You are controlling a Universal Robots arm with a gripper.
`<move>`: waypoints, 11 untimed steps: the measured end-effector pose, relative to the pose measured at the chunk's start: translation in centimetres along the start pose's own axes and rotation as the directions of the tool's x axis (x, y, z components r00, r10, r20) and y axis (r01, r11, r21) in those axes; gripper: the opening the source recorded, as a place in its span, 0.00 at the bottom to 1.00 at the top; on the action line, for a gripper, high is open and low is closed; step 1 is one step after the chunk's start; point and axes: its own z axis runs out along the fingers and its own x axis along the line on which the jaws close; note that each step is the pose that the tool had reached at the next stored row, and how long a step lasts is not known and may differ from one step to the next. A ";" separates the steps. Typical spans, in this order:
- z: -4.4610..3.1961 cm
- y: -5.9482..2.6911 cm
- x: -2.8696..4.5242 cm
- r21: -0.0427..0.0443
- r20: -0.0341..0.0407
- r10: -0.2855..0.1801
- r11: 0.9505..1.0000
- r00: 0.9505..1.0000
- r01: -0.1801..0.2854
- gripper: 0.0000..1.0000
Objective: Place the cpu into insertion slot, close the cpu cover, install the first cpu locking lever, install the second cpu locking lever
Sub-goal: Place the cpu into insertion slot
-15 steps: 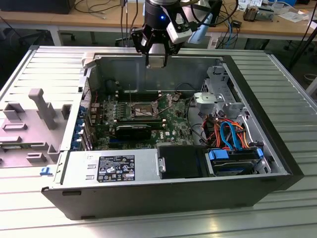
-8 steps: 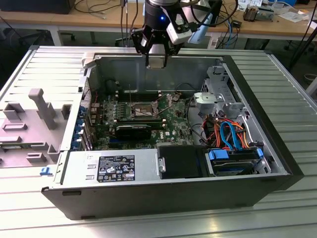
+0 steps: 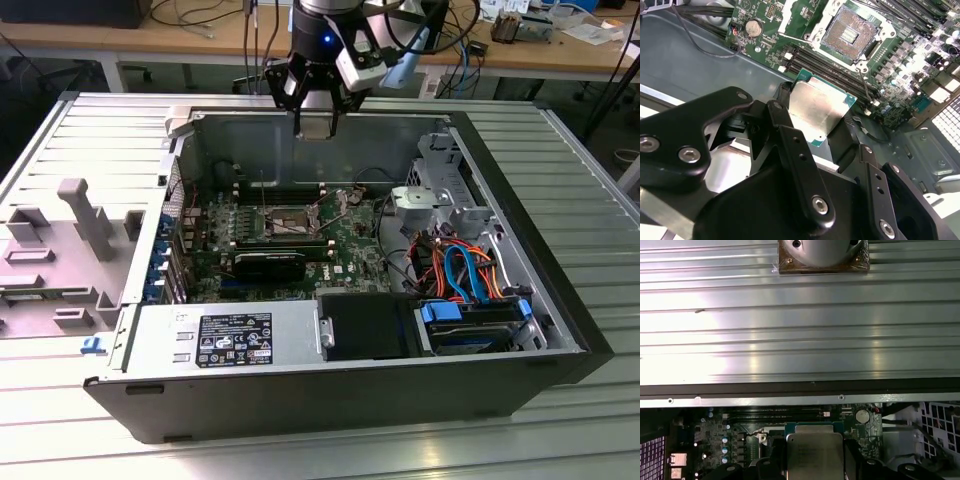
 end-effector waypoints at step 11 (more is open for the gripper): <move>0.31 -0.03 -0.01 0.000 0.000 0.000 1.000 1.000 0.000 0.55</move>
